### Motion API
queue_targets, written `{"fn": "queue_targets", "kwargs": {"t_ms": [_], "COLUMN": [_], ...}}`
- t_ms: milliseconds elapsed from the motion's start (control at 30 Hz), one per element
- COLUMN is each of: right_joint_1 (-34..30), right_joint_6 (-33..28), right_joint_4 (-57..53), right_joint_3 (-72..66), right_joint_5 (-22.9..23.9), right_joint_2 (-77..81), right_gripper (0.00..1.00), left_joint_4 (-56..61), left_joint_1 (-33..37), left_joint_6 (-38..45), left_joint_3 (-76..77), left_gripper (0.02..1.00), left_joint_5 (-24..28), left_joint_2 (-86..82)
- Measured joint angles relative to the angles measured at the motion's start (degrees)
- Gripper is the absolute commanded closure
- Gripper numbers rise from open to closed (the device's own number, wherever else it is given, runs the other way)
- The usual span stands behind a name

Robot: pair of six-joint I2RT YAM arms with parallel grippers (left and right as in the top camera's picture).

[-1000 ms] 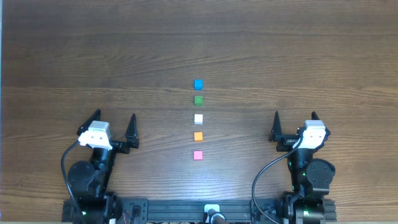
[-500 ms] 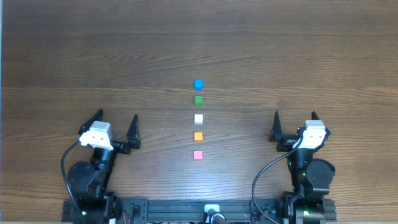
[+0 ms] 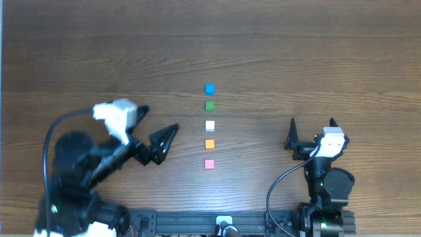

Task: Stack Cubes

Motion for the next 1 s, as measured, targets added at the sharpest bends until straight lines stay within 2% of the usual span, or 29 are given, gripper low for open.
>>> {"fn": "queue_targets", "kwargs": {"t_ms": [133, 367, 533, 667, 1000], "right_joint_1": [0.00, 0.00, 0.00, 0.00, 0.00], "right_joint_6": [0.00, 0.00, -0.02, -0.02, 0.00], "right_joint_4": [0.00, -0.02, -0.02, -0.02, -0.02], "right_joint_3": [0.00, 0.00, 0.00, 0.00, 0.00], "right_joint_5": [0.07, 0.26, 0.24, 0.24, 0.24], "right_joint_2": [-0.09, -0.07, -0.07, -0.07, -0.07], "right_gripper": [0.009, 0.007, 0.009, 0.007, 0.009], "left_joint_4": [-10.36, -11.80, -12.92, -13.22, -17.40], "left_joint_1": [-8.39, -26.71, -36.26, -39.63, -40.33], "left_joint_6": [-5.81, -20.00, -32.20, -39.30, -52.19], "left_joint_3": [12.20, 14.84, 14.84, 14.84, 14.84], "left_gripper": [0.025, 0.025, 0.023, 0.023, 0.023], "left_joint_5": [-3.02, -16.59, -23.56, -26.03, -28.48], "left_joint_2": [14.75, 33.07, 42.73, 49.48, 58.58]}}
